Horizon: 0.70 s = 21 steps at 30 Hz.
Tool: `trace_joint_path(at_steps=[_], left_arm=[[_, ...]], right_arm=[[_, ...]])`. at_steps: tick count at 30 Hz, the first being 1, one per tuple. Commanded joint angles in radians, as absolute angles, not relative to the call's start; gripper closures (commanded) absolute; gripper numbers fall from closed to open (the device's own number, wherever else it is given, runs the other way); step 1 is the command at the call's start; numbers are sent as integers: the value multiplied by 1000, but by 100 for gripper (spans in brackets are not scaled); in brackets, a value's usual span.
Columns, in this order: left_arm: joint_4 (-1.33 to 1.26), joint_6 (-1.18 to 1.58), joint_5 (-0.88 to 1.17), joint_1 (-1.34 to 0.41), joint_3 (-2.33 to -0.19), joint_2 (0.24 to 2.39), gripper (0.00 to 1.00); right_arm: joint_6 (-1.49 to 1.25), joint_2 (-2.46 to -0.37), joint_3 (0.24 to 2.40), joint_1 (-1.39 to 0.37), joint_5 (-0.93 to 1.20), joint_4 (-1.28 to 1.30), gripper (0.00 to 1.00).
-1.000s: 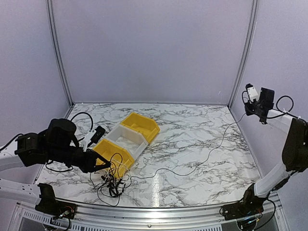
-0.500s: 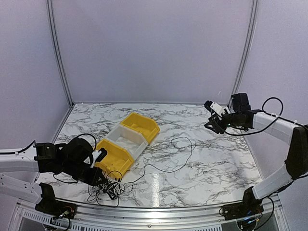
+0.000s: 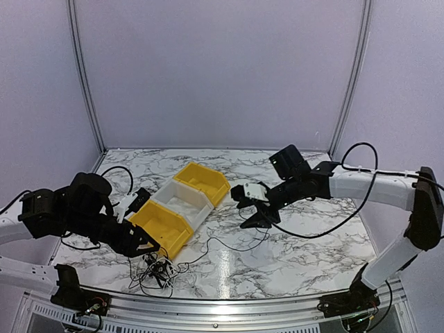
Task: Untangle the cables
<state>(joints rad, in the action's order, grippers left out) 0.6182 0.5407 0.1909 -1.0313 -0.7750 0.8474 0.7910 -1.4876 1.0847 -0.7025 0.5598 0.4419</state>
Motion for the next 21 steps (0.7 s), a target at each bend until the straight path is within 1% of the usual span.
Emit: trace_joint_path(at_steps=[1, 5, 11, 15, 16, 17, 19, 20, 21], left_arm=[[610, 459, 142, -1037, -860, 914, 36], [453, 445, 86, -1038, -817, 970, 36], [166, 480, 50, -1048, -619, 993, 36], [93, 472, 18, -1071, -564, 1030, 37], [82, 469, 17, -1083, -558, 1043, 37], [75, 467, 18, -1091, -554, 1056, 37], [69, 462, 32, -1111, -545, 1082, 37], [69, 462, 37, -1121, -542, 1093, 37], [69, 462, 39, -1131, -535, 1105, 38]], right_arm=[[773, -1596, 1083, -811, 605, 417, 35], [643, -1691, 1099, -827, 622, 327, 34], [661, -1780, 1124, -841, 624, 347, 33], [660, -1809, 1121, -847, 616, 355, 33], [658, -1811, 1120, -849, 618, 357, 36], [651, -1812, 1121, -851, 616, 355, 46], [605, -1805, 1125, -851, 570, 340, 74], [585, -1795, 1128, -850, 538, 329, 84], [574, -1782, 1135, -849, 513, 330, 91]])
